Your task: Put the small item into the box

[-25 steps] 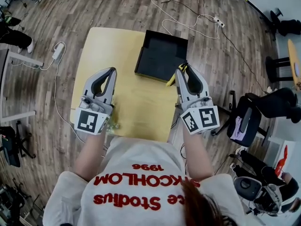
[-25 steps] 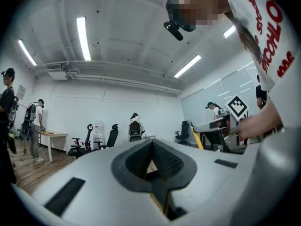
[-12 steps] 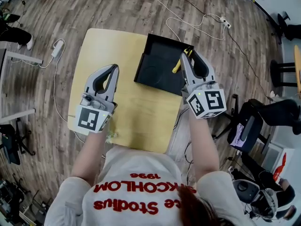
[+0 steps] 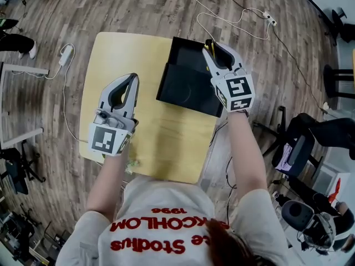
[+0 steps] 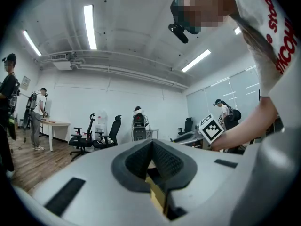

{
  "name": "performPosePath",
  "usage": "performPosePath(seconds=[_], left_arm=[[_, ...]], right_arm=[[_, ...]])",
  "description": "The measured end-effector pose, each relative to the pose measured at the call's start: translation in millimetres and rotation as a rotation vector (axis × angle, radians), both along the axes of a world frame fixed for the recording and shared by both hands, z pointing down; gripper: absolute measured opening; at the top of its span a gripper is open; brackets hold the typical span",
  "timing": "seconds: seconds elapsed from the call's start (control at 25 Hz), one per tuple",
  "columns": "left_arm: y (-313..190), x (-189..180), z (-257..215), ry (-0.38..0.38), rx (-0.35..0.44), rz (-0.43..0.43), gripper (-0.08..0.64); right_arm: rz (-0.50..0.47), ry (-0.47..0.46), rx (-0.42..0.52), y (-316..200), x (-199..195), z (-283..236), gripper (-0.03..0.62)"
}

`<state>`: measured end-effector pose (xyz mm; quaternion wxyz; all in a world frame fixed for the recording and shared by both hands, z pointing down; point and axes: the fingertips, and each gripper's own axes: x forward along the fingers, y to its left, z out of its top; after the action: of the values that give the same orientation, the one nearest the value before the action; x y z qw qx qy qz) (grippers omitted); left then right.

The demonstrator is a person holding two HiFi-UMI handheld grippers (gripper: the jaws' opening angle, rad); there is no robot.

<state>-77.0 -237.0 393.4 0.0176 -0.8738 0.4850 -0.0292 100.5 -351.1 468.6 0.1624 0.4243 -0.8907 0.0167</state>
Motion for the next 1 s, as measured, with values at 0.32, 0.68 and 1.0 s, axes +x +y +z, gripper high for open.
performPosePath(seconds=[0.32,0.68,1.0], left_arm=[[4,-13,8,-0.001,-0.028,-0.034,0.006],[13,-24,13,0.010,-0.050,-0.057,0.006],[20,-34,18,0.024,-0.061,-0.064,0.006]], right_arm=[[-0.197,0.284,-0.279,-16,-31,94,0.120],[-0.230,0.411,-0.632,-16,-41,163,0.123],[-0.153,0.345,-0.647,-23,-40,158,0.113]])
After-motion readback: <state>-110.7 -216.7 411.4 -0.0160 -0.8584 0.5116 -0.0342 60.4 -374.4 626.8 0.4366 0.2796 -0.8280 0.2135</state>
